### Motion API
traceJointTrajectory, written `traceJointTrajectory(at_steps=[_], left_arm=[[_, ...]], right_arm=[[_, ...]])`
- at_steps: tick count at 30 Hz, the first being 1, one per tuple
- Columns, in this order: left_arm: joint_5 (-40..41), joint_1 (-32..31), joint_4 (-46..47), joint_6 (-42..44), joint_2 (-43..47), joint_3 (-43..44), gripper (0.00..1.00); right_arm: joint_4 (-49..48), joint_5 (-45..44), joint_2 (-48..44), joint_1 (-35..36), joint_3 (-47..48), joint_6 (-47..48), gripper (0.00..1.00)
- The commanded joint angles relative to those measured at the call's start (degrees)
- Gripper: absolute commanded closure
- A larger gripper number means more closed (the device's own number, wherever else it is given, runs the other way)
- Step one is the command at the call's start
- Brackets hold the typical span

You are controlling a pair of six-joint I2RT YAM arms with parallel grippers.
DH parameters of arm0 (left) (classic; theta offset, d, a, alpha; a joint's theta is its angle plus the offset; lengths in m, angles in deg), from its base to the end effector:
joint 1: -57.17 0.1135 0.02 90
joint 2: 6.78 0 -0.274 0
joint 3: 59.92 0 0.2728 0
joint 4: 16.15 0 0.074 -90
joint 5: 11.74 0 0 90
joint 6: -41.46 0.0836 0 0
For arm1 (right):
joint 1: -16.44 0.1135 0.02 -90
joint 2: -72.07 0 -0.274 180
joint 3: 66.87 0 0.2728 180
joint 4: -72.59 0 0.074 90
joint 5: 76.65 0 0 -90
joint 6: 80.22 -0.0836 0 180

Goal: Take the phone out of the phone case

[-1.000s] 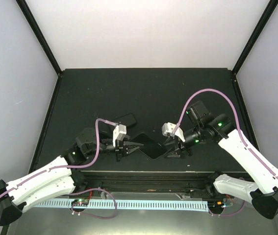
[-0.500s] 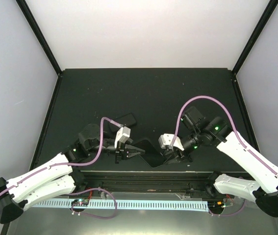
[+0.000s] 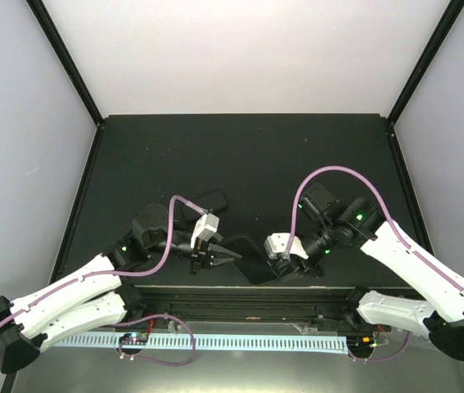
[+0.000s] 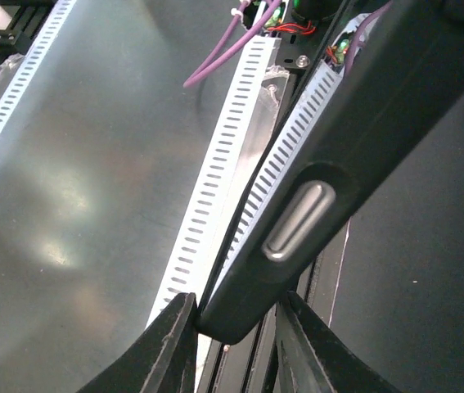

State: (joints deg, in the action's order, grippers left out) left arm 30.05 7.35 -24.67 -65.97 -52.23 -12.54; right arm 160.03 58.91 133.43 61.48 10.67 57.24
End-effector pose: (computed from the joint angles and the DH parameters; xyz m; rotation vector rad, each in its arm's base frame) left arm 0.1003 -0.2154 0.3031 1.1757 1.5084 -1.5385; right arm 0.0943 0.1789 0.3045 -2.0040 1.6689 1.0833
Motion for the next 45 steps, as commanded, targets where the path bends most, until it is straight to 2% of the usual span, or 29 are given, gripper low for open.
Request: traceJointTrajectory(at_steps=[1, 10, 20, 34, 40, 45], left_arm=[[-7.15, -0.01, 3.50, 0.12, 0.10, 4.40, 0.98], [-14.28, -0.01, 6.16, -5.11, -2.39, 5.33, 0.98], [-20.28, -0.01, 6.19, -8.22, -2.32, 5.98, 0.98], [-23.28, 0.03, 0.48, -5.08, -3.30, 9.06, 0.98], [-24.22, 0.21, -2.07, -3.84, -4.19, 10.06, 0.98], [-21.44, 1.24, -6.34, 0.30, -3.50, 10.00, 0.99]], right_arm=[[1.03, -2.41, 0.25, 0.82, 0.20, 2.00, 0.73], [0.26, -4.99, -0.10, 1.19, 1.09, 4.39, 0.79], [-2.51, -10.73, 1.39, 1.15, 3.16, 7.22, 0.79], [-4.38, -16.61, -0.70, 0.60, 1.70, 10.78, 0.68], [-5.48, -16.32, -0.02, -0.49, 1.19, 11.45, 0.68], [-6.20, -6.10, 1.53, -4.80, 2.49, 8.04, 0.68]])
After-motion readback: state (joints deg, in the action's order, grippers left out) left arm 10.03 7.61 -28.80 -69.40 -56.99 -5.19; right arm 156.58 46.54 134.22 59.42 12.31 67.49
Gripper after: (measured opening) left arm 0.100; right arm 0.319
